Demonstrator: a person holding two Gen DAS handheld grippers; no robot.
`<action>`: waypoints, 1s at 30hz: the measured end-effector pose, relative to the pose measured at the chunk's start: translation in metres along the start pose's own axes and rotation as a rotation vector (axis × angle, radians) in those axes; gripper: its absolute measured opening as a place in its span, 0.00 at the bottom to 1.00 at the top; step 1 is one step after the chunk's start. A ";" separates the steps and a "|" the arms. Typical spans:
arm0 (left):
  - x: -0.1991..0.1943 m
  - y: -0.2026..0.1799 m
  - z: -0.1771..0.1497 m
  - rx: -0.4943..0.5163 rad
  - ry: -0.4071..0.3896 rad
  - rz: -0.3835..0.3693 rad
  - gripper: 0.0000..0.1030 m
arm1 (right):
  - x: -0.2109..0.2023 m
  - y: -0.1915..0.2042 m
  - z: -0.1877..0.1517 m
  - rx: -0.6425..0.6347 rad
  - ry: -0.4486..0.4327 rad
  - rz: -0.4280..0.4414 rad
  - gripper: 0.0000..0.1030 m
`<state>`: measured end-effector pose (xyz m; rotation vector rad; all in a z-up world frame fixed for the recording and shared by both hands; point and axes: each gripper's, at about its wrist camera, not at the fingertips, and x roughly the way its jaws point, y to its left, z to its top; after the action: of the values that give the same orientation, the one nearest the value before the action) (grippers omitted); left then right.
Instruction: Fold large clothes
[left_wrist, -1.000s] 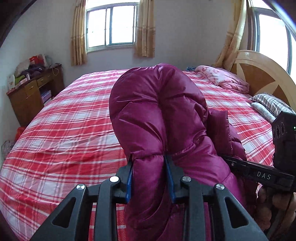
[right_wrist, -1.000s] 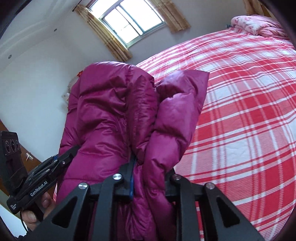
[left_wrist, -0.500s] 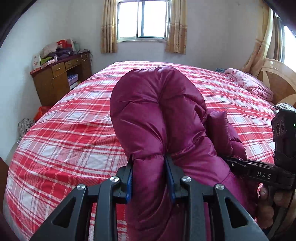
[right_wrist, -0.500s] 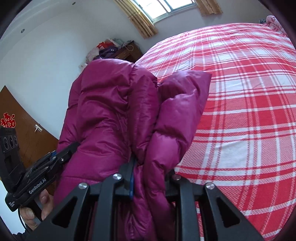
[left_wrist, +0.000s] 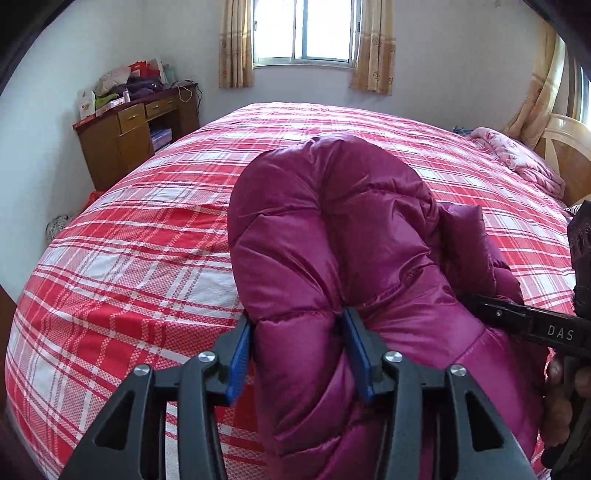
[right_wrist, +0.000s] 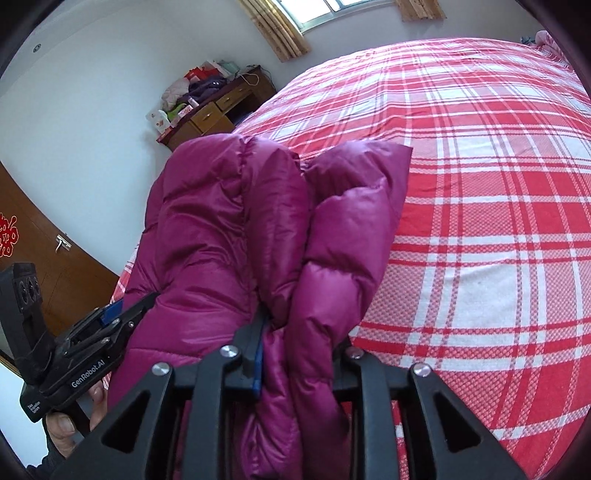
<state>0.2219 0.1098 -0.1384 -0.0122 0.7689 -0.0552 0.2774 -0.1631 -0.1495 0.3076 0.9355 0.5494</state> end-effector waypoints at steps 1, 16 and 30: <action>0.000 0.001 0.000 -0.001 0.000 0.002 0.52 | -0.002 0.004 -0.007 -0.001 0.001 -0.003 0.26; -0.048 0.006 0.007 0.030 -0.085 0.008 0.66 | -0.055 0.035 -0.016 -0.047 -0.124 -0.122 0.70; -0.130 0.001 0.018 0.032 -0.266 -0.026 0.74 | -0.132 0.102 -0.035 -0.172 -0.317 -0.186 0.73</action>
<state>0.1415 0.1176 -0.0352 0.0005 0.5017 -0.0886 0.1549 -0.1540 -0.0318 0.1444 0.5985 0.3921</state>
